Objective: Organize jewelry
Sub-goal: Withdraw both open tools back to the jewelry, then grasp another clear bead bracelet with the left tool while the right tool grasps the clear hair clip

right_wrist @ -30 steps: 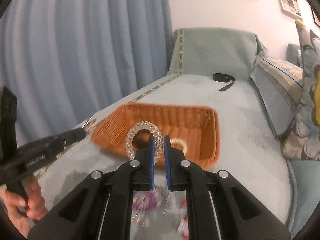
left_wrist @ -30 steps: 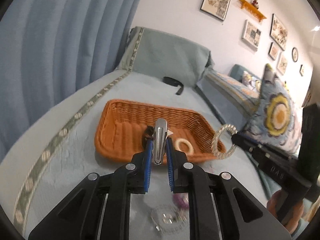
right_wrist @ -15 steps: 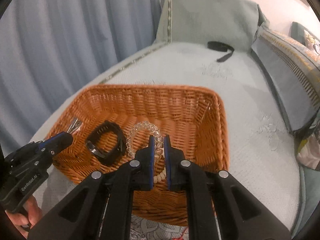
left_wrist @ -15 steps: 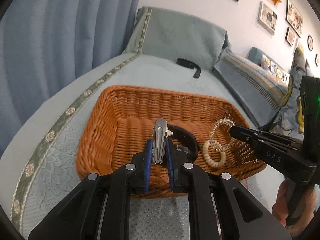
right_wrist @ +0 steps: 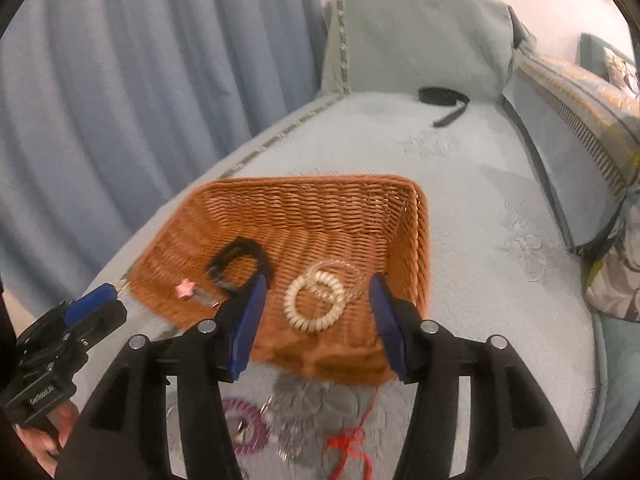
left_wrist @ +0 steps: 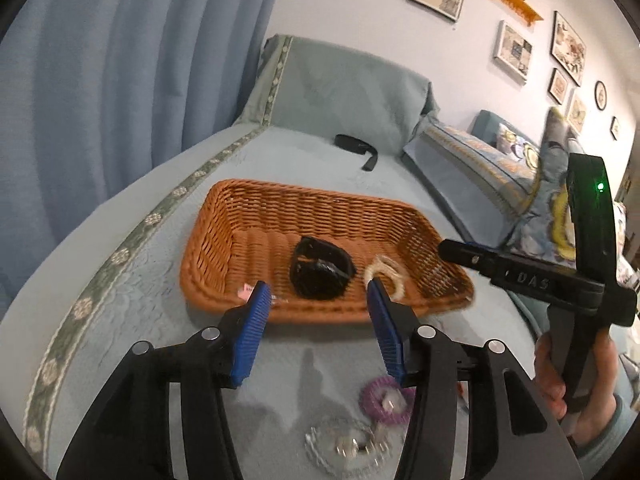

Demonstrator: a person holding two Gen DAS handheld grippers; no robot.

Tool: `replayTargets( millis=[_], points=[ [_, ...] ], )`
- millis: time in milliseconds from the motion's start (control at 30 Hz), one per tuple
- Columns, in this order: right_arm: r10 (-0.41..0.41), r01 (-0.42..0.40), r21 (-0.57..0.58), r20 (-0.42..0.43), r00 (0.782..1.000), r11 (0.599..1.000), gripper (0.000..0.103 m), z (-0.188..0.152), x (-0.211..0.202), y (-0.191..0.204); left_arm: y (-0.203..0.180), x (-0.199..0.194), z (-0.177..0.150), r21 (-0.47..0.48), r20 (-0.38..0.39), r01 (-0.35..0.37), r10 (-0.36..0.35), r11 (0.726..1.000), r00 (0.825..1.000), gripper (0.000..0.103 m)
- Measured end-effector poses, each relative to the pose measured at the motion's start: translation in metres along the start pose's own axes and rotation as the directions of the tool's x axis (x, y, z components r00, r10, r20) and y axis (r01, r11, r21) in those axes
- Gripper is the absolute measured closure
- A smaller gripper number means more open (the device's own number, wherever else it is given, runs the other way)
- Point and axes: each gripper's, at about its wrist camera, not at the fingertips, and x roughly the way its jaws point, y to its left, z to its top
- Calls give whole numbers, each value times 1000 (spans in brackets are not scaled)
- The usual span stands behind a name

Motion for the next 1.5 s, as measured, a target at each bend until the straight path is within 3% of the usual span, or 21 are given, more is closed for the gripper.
replayTargets(
  millis=[200,333,500,767,867,1067,1133,1233,1300,1367,1500],
  points=[
    [67,-67,-7,97,993,998,53,-26,-63,-6,-13,-40,-21,1,18,17,-17,1000,1000,55],
    [60,-60,-6,112,992,998,53,-51,-82,-9,-13,-56,-39,-40,16,16,-16,999,1000,55],
    [36,-35,-8,78,996,999,53,-92,-85,-18,-6,-58,-61,-64,-14,4,-5,998,1000,55],
    [7,-7,28,-6,1000,1000,53,-132,-67,-43,17,-18,-92,-125,-151,13,-32,992,988,56],
    [6,-4,46,-36,999,999,53,-144,-61,-48,12,-1,-97,-96,-208,-28,8,995,978,57],
    [-9,10,12,-76,997,1000,54,-148,-55,-39,-4,14,-98,-11,-233,-102,97,995,968,57],
    [-10,10,5,-102,995,1000,61,-150,-51,-36,-12,17,-100,37,-240,-140,145,989,960,58],
    [11,-10,8,-129,992,1000,65,-151,-47,-33,-16,18,-101,89,-241,-192,208,977,948,66],
    [17,-17,4,-135,991,1000,66,-153,-47,-31,-13,17,-100,96,-241,-212,229,973,943,81],
    [39,-39,4,-140,989,999,66,-154,-49,-27,-4,13,-98,78,-244,-213,226,974,943,90],
    [76,-80,-20,-142,987,997,66,-159,-54,-17,10,5,-97,42,-246,-210,213,977,945,94]
  ],
)
